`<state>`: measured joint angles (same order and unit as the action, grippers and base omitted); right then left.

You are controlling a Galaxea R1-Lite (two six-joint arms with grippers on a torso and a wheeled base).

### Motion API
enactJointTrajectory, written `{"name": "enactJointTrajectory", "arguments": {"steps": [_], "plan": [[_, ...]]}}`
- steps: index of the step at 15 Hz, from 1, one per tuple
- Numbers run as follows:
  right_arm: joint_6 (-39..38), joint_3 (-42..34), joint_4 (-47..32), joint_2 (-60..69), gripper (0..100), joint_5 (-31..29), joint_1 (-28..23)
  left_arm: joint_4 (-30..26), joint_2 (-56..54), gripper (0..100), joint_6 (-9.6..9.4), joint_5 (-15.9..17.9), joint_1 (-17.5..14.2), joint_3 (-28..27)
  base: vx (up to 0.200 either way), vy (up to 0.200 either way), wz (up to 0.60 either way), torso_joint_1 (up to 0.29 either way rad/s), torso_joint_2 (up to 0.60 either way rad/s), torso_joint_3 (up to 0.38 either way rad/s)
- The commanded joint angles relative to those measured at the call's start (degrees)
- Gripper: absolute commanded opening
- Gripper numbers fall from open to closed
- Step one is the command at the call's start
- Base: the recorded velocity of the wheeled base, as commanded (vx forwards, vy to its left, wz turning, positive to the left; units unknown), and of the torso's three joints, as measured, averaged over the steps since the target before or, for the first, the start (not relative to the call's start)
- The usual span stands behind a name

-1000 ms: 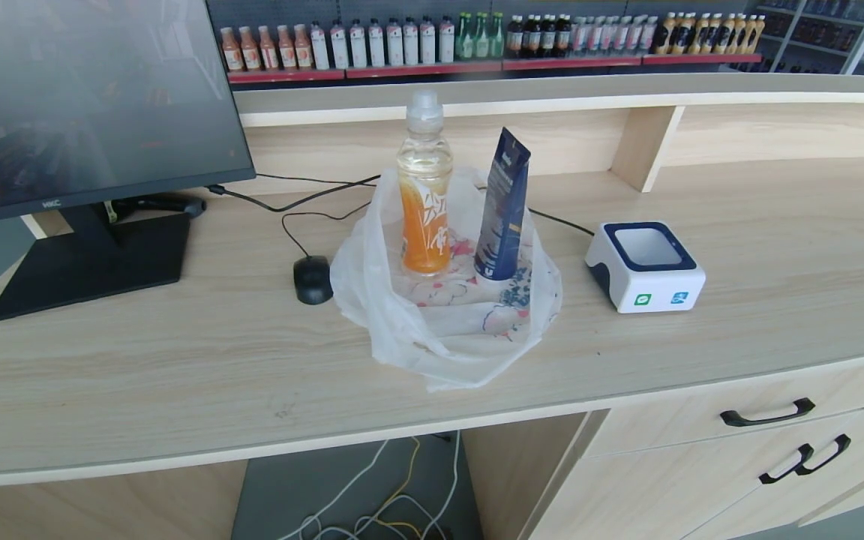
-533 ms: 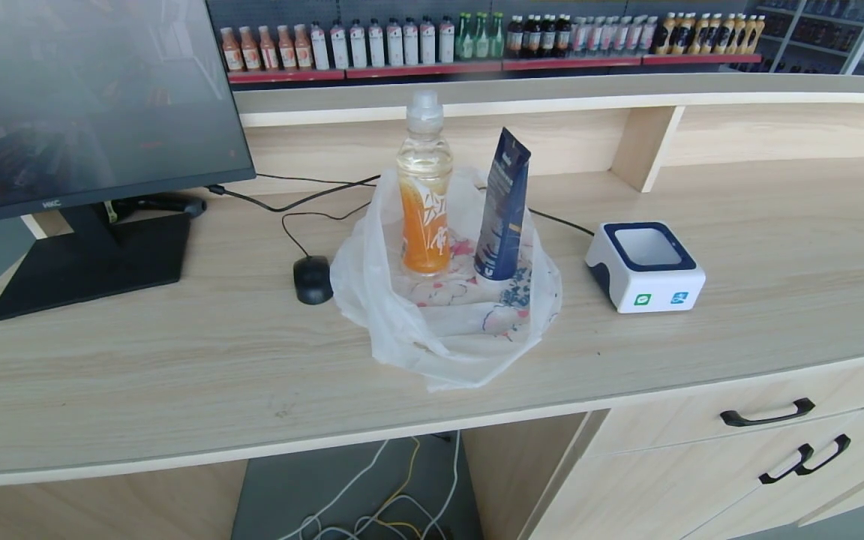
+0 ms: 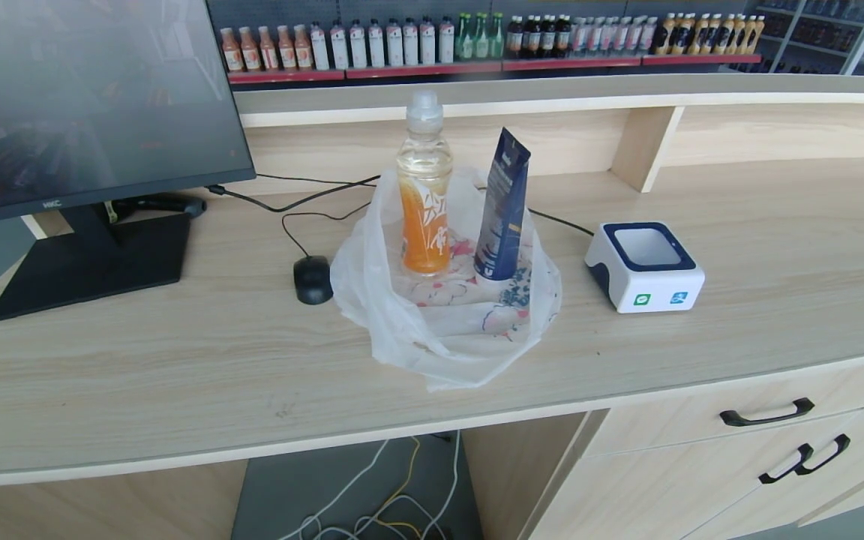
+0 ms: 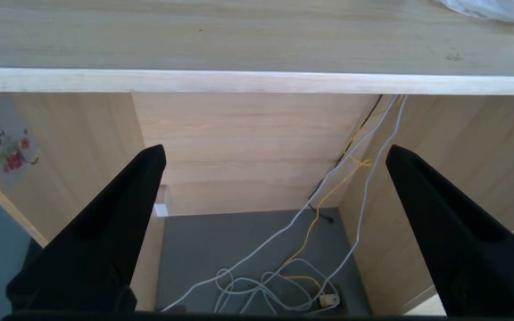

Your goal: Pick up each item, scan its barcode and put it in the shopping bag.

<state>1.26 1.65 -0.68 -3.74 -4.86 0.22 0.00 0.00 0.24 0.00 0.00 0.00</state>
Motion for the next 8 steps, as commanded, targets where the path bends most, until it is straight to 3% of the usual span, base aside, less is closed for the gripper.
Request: {"name": "enactJointTrajectory", "arguments": {"steps": [1, 4, 6, 8], "plan": [[-1.78, -0.15, 0.24, 3.65, 100, -0.23, -0.31, 0.0, 0.0, 100, 0.02, 0.0, 0.0, 0.0, 0.0, 0.0, 0.0, 0.0, 0.0, 0.0], [-3.01, -1.56, 0.86, 3.65, 100, 0.03, -0.31, 0.0, 0.0, 100, 0.02, 0.0, 0.0, 0.0, 0.0, 0.0, 0.0, 0.0, 0.0, 0.0], [1.64, -1.56, 0.86, 3.65, 100, 3.55, -0.31, 0.0, 0.0, 100, 0.02, 0.0, 0.0, 0.0, 0.0, 0.0, 0.0, 0.0, 0.0, 0.0], [-0.29, -1.56, 0.68, 3.65, 100, 3.63, -0.31, 0.0, 0.0, 100, 0.02, 0.0, 0.0, 0.0, 0.0, 0.0, 0.0, 0.0, 0.0, 0.0]]}}
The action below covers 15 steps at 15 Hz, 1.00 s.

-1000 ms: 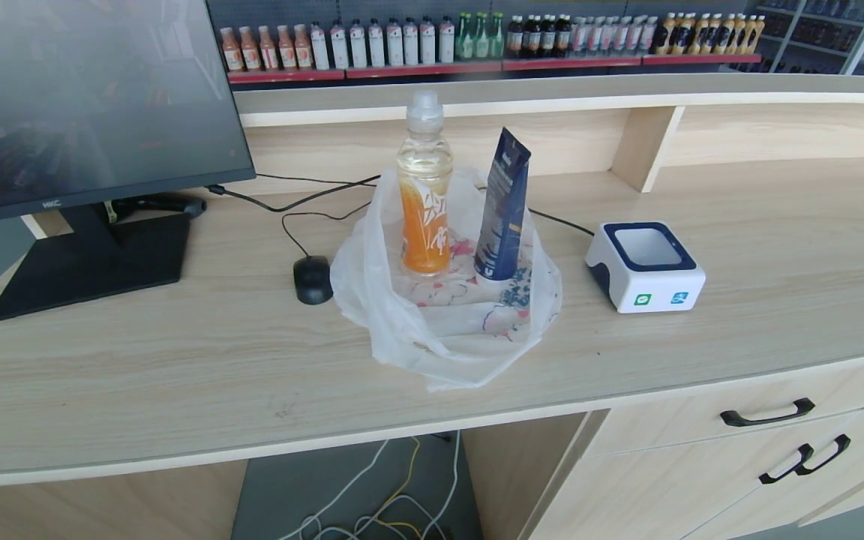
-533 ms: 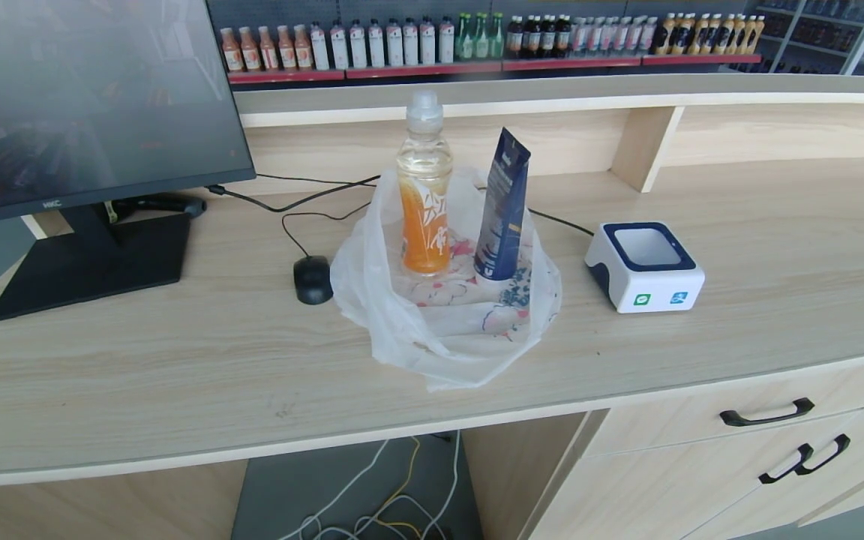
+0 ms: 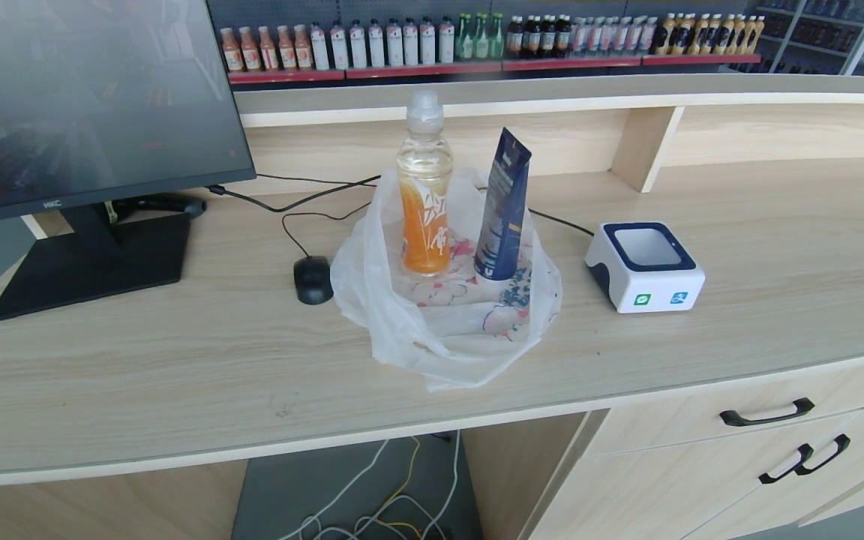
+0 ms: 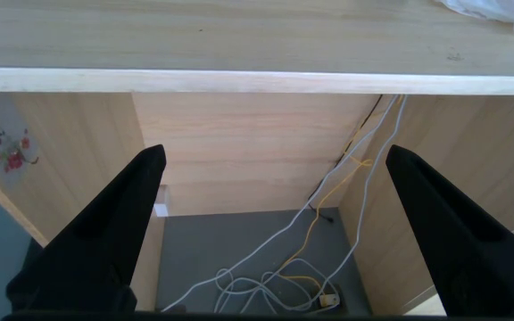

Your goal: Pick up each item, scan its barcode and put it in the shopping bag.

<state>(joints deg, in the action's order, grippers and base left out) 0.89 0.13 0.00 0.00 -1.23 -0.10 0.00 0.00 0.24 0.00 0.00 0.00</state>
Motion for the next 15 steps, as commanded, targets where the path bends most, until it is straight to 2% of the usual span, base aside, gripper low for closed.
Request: {"name": "enactJointTrajectory", "arguments": {"steps": [1, 11, 12, 15], "plan": [[-2.21, -0.13, 0.0, -0.09, 100, -0.09, 0.01, 0.0, 0.0, 100, 0.02, 0.0, 0.0, 0.0, 0.0, 0.0, 0.0, 0.0, 0.0, 0.0], [-2.47, -0.13, 0.0, -0.09, 100, -0.09, 0.01, -0.09, 0.0, 100, -0.42, 0.0, 0.0, 0.0, 0.0, 0.0, 0.0, 0.0, 0.0, 0.0], [-2.47, -0.13, 0.0, -0.09, 100, -0.09, 0.01, 0.0, 0.0, 100, -0.33, 0.0, 0.0, 0.0, -0.2, 0.0, 0.0, 0.007, 0.0, 0.002], [-2.47, -0.13, 0.0, -0.09, 100, -0.09, 0.01, -0.09, 0.0, 100, -0.42, 0.0, 0.0, 0.0, 0.0, 0.0, 0.0, 0.0, 0.0, 0.0]]}}
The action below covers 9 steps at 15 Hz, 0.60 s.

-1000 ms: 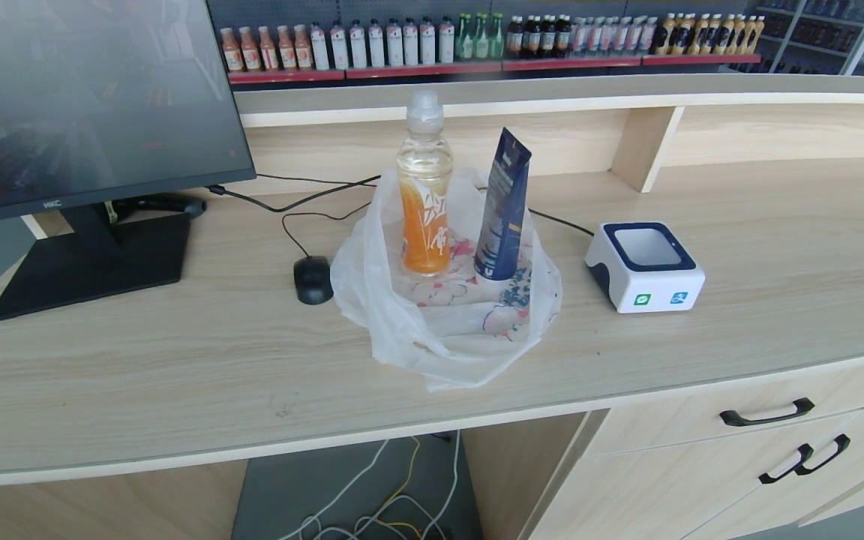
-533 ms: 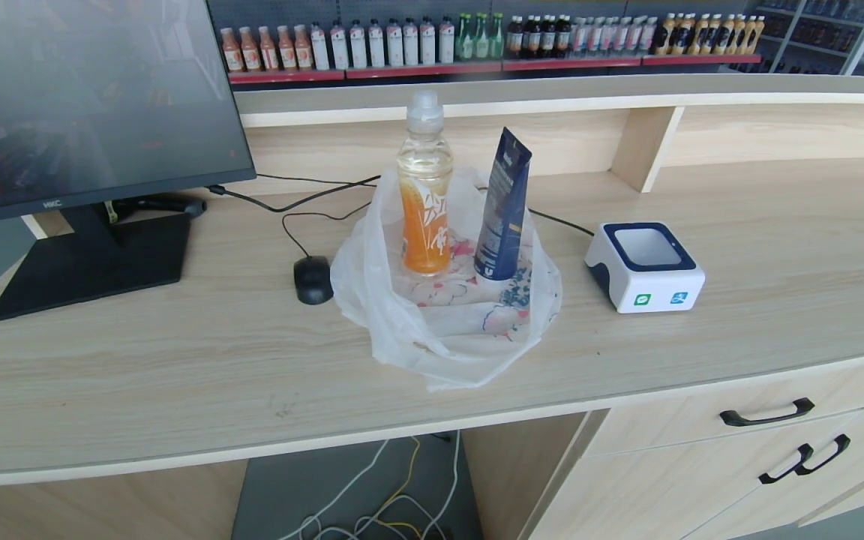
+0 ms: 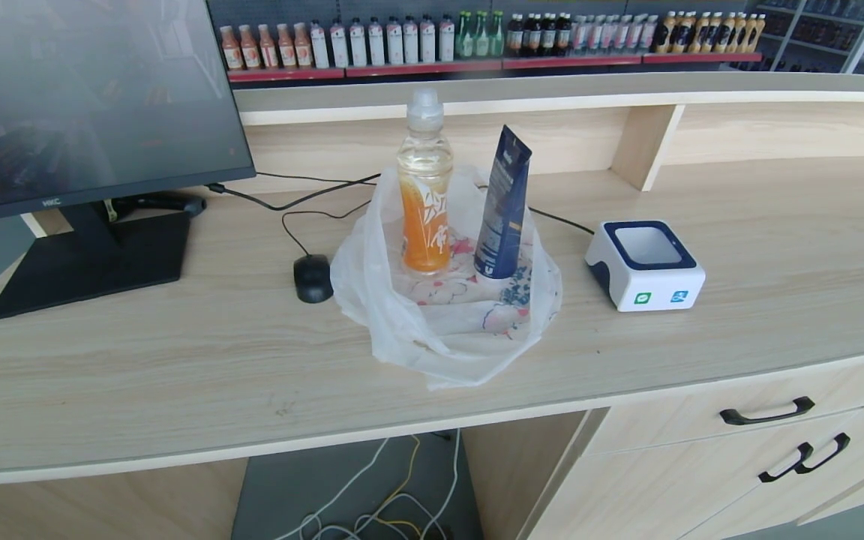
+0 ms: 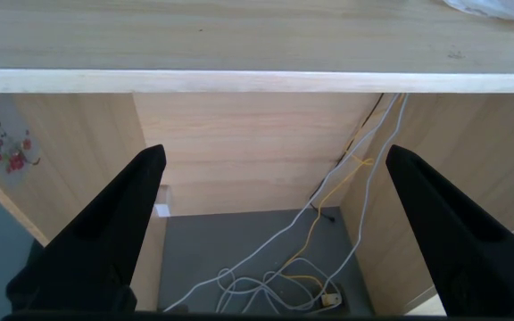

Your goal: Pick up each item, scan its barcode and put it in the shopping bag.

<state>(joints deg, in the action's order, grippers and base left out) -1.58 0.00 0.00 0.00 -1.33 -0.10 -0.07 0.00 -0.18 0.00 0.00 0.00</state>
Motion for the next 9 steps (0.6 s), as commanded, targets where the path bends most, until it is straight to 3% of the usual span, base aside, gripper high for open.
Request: {"name": "enactJointTrajectory", "arguments": {"steps": [1, 9], "plan": [[0.0, 0.0, 0.0, -0.09, 100, 0.01, 0.01, -0.01, 0.0, 100, 0.01, 0.0, 0.0, 0.0, 0.0, 0.0, 0.0, 0.0, 0.0, 0.0], [0.0, 0.0, 0.0, -0.09, 100, 0.01, 0.01, -0.01, 0.0, 100, 0.01, 0.0, 0.0, 0.0, 0.0, 0.0, 0.0, 0.0, 0.0, 0.0]]}}
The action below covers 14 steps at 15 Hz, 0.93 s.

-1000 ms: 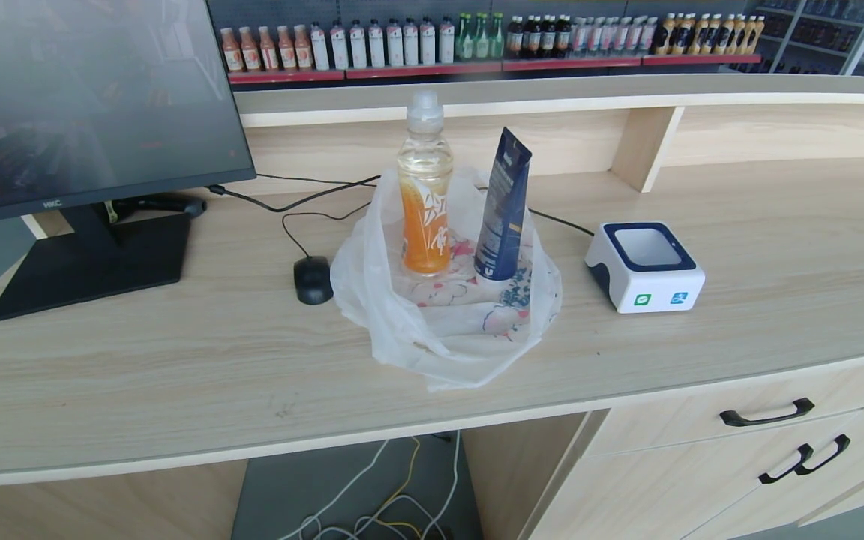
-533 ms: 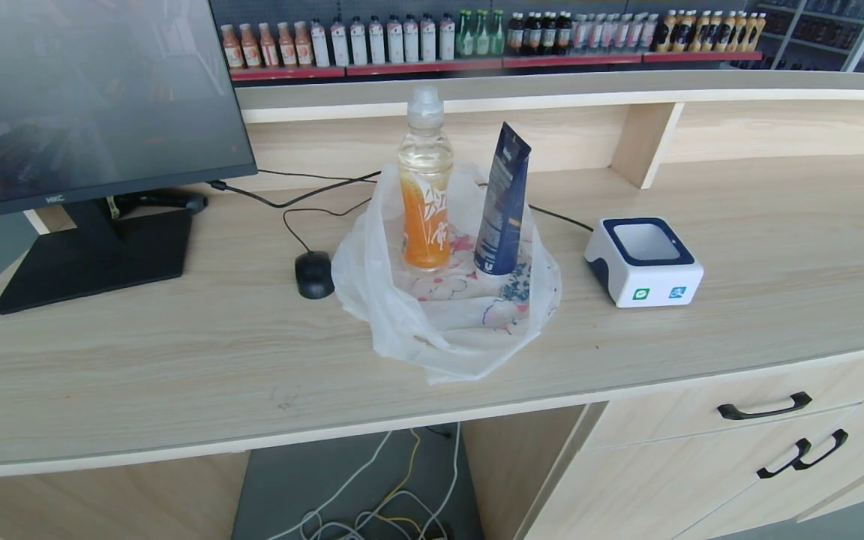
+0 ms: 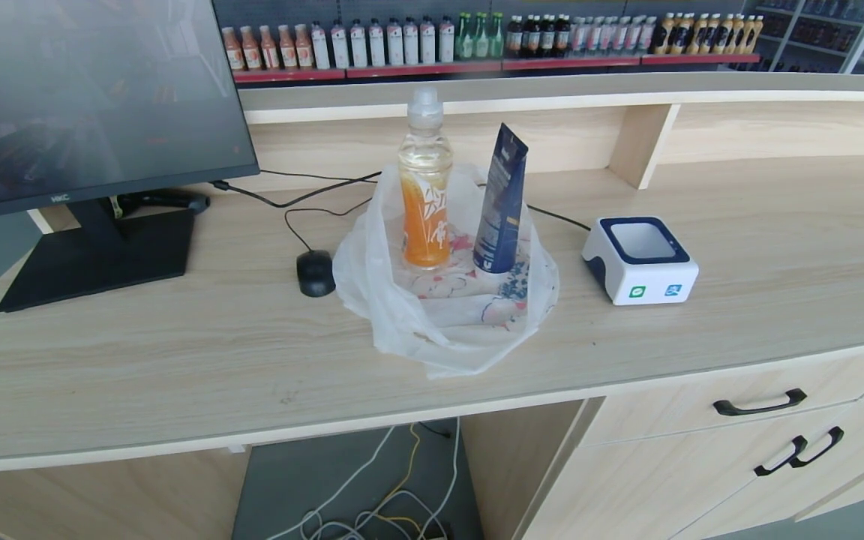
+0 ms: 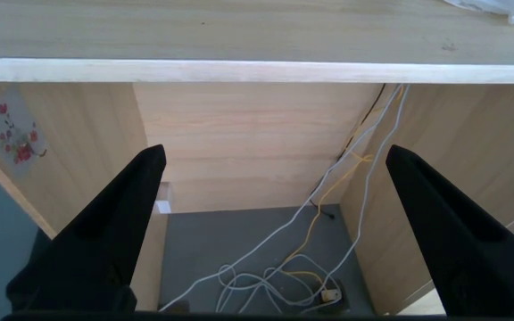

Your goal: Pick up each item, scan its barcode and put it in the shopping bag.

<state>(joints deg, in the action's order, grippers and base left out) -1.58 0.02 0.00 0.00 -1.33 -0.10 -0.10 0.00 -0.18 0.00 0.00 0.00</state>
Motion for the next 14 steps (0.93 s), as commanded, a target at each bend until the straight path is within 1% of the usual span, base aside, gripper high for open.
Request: {"name": "enactJointTrajectory", "arguments": {"steps": [1, 3, 6, 12, 14], "plan": [[0.0, -0.02, 0.0, -0.09, 100, 0.01, 0.01, 0.01, 0.0, 100, 0.01, 0.0, 0.0, 0.0, 0.0, 0.0, 0.0, 0.0, 0.0, 0.0], [0.0, -0.02, 0.0, -0.09, 100, 0.01, 0.01, 0.1, 0.0, 100, 0.18, 0.0, 0.0, 0.0, 0.0, 0.0, 0.0, 0.0, 0.0, 0.0], [0.0, -0.02, 0.0, -0.09, 100, 0.01, 0.01, 0.1, 0.0, 100, 0.27, 0.0, 0.0, 0.0, -0.2, 0.0, 0.0, 0.002, 0.0, -0.001], [0.0, -0.02, 0.0, -0.09, 100, 0.01, 0.01, 0.01, 0.0, 100, 0.01, 0.0, 0.0, 0.0, 0.0, 0.0, 0.0, 0.0, 0.0, 0.0], [0.0, -0.02, 0.0, -0.09, 100, 0.01, 0.01, 0.01, 0.0, 100, 0.09, 0.0, 0.0, 0.0, 0.0, -0.2, 0.0, 0.012, 0.01, 0.002]]}}
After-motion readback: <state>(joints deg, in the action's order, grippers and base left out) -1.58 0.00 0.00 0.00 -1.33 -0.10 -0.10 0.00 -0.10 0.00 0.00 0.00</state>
